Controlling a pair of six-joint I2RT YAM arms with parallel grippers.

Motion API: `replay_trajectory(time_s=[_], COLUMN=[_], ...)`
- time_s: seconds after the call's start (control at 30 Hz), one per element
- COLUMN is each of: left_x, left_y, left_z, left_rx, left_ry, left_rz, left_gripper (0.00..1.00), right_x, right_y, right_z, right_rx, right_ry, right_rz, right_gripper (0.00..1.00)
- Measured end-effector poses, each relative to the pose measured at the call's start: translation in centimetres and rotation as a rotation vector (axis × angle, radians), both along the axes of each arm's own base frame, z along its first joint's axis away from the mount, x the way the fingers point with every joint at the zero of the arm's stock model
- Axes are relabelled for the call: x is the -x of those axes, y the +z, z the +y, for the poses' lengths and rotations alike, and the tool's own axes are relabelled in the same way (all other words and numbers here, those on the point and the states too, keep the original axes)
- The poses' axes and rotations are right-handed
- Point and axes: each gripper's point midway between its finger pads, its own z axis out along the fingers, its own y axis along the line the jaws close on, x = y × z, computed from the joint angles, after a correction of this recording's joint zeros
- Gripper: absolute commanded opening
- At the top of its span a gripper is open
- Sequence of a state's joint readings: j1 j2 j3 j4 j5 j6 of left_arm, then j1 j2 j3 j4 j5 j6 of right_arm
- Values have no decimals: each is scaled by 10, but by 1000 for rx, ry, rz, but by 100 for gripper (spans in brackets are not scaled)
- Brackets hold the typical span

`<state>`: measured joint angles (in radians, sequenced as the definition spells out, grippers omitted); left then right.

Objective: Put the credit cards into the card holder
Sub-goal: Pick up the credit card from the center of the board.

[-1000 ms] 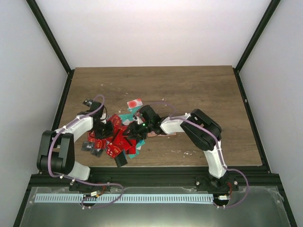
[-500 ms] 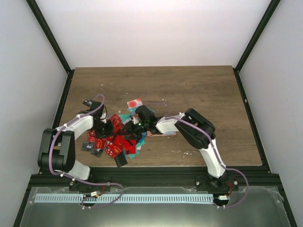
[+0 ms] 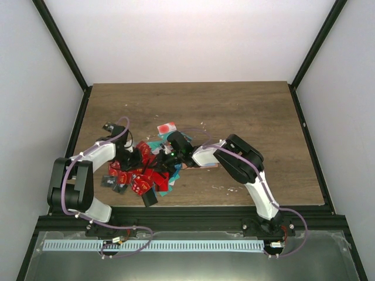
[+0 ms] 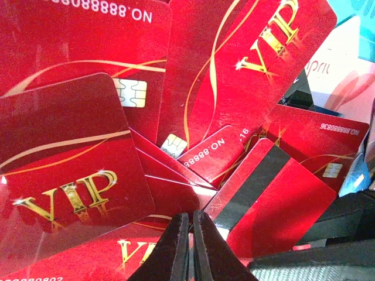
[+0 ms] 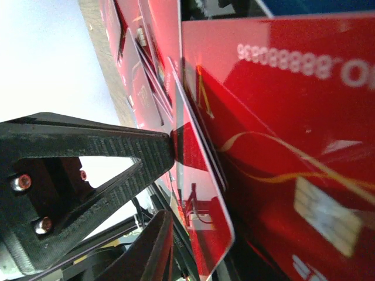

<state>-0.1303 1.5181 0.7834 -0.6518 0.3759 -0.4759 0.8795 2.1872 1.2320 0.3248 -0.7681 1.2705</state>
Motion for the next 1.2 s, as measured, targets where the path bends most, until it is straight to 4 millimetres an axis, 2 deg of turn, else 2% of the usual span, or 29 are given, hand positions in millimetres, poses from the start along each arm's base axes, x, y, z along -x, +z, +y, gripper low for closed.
replay_trajectory(time_s=[0.17, 0.33, 0.43, 0.53, 0.6, 0.63, 0.67, 0.7, 0.73, 0.97, 1.07, 1.2], left_x=[1, 6, -2, -18, -30, -34, -38, -43, -46, -65, -69, -78], left_y=[2, 9, 29, 56, 75, 82, 88, 95, 100, 121, 123, 130], left_z=[-1, 5, 9, 12, 14, 16, 17, 19, 20, 34, 39, 39], left_rx=[7, -30, -57, -77, -97, -108, -118, -131, -141, -214, -221, -196], left_ry=[-1, 1, 1, -4, -7, -14, -19, -20, -29, -29, -27, -19], left_rz=[-3, 0, -52, -140, -199, -224, -245, -268, -285, -365, -384, -432], left_gripper=[7, 12, 16, 25, 37, 49, 63, 83, 98, 100, 100, 100], right_x=[0, 2, 2, 0, -5, -9, -16, -23, -30, -75, -83, -96], right_y=[-4, 4, 7, 12, 20, 26, 34, 43, 52, 123, 138, 148], right_z=[-1, -1, -7, -14, -22, -27, -33, -39, -46, -89, -114, -150], right_rx=[8, -4, 12, 25, 28, 25, 17, 9, 0, -70, -76, -66], right_ry=[-1, 23, 36, 51, 57, 57, 54, 51, 49, 65, 76, 62], right_rz=[3, -32, -49, -70, -95, -113, -137, -166, -195, -457, -528, -599], right_gripper=[1, 1, 1, 1, 1, 1, 1, 1, 1, 1, 1, 1])
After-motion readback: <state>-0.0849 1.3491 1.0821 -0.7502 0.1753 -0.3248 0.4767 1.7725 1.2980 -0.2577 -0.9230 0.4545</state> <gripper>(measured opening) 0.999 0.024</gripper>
